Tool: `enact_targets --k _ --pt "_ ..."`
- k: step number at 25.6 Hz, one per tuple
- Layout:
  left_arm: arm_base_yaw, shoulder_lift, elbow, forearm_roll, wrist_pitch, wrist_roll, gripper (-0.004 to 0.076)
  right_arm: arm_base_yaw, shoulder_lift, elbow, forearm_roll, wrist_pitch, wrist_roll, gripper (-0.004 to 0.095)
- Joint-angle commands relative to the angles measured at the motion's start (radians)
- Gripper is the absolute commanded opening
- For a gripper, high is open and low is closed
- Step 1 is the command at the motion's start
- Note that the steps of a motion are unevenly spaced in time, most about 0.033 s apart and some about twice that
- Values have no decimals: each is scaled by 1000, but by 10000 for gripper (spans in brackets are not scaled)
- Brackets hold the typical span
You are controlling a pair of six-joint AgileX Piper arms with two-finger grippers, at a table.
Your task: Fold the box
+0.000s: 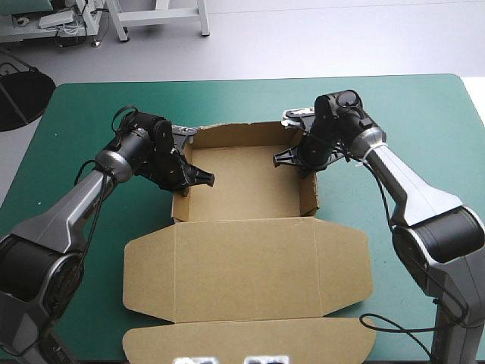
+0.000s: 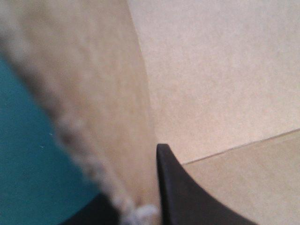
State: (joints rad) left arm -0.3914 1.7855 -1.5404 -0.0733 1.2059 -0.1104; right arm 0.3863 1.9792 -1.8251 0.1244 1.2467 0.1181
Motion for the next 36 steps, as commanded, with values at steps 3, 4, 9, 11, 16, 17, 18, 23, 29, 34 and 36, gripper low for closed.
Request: enact_targets --k 3,4,9,11,16,17,18,23,29,34,36 --pt "-27 -35 -33 -109 -96 22 -9 16 -2 -30 109 -15 -20 -11" --pt "-27 -35 -33 -107 -113 26 -9 16 3 -30 109 -24 -20 -11" --pt "-27 -35 -33 -71 -139 28 -8 20 8 -31 70 -52 -35 -10" --pt "-27 -35 -33 -38 -140 28 -8 20 8 -31 41 -44 -35 10" --pt "-27 -35 -33 -10 -143 66 38 20 8 -31 -34 -11 -9 254" --pt "-27 -35 -33 -10 -145 81 65 20 8 -31 -39 -11 -9 305" --pt "-27 -35 -33 -10 -145 91 99 20 8 -31 -40 -11 -9 342" --pt "-27 -35 -33 -14 -167 104 400 20 8 -31 -60 -1 -9 388" --pt "-25 -35 -33 30 -221 83 538 20 6 -58 -72 1 -9 388" --pt "-25 -35 -33 150 -217 81 538 20 6 -175 -74 1 -9 388" --pt "-25 -35 -36 164 -207 76 538 18 6 -224 -92 1 -9 388"
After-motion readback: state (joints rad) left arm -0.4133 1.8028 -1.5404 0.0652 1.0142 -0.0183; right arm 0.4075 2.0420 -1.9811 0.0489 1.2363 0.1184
